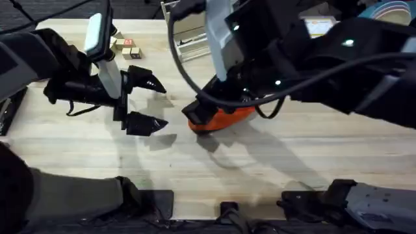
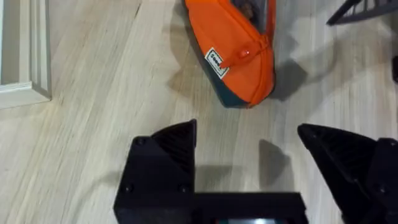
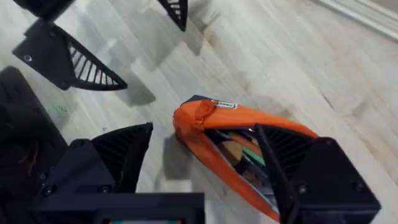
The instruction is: Unzip the bag, pick up the pens from the table one at a time and place them inside, then zip the bag closed.
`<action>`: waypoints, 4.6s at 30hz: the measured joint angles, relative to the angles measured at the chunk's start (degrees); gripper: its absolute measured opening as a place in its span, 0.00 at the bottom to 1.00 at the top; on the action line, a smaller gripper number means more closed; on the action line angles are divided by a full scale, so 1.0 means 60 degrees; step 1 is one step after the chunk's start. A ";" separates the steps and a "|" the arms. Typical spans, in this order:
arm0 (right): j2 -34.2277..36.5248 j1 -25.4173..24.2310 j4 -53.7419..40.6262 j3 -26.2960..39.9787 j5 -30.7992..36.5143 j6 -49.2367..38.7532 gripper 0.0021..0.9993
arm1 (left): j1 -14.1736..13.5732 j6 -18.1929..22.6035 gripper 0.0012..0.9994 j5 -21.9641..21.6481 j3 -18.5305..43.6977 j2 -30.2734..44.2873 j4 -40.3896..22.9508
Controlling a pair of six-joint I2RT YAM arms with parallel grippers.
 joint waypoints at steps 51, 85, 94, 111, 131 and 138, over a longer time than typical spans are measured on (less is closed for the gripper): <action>0.3553 0.0315 -0.1785 0.2339 -0.0277 -0.0929 1.00 | 0.0000 0.0018 0.99 0.0004 -0.0003 0.0004 -0.0029; 0.3891 0.0162 -0.1787 0.2472 -0.0457 -0.0991 0.03 | 0.0000 0.0018 0.99 0.0004 0.0000 0.0002 -0.0029; 0.3488 0.0151 -0.1898 0.2561 -0.0389 -0.0945 0.03 | 0.0000 0.0019 0.99 0.0004 -0.0002 0.0001 -0.0029; 0.3290 0.0148 -0.1894 0.2565 -0.0270 0.0090 0.03 | -0.0289 0.0021 0.99 0.1078 -0.0002 0.0002 -0.0777; 0.3290 0.0148 -0.1876 0.2565 -0.0248 0.0233 0.03 | -0.1013 -0.0084 1.00 0.1240 -0.0756 0.0000 0.0072; 0.3290 0.0148 -0.1876 0.2565 -0.0248 0.0233 0.03 | -0.1013 -0.0141 1.00 0.2050 -0.2073 0.0003 0.1461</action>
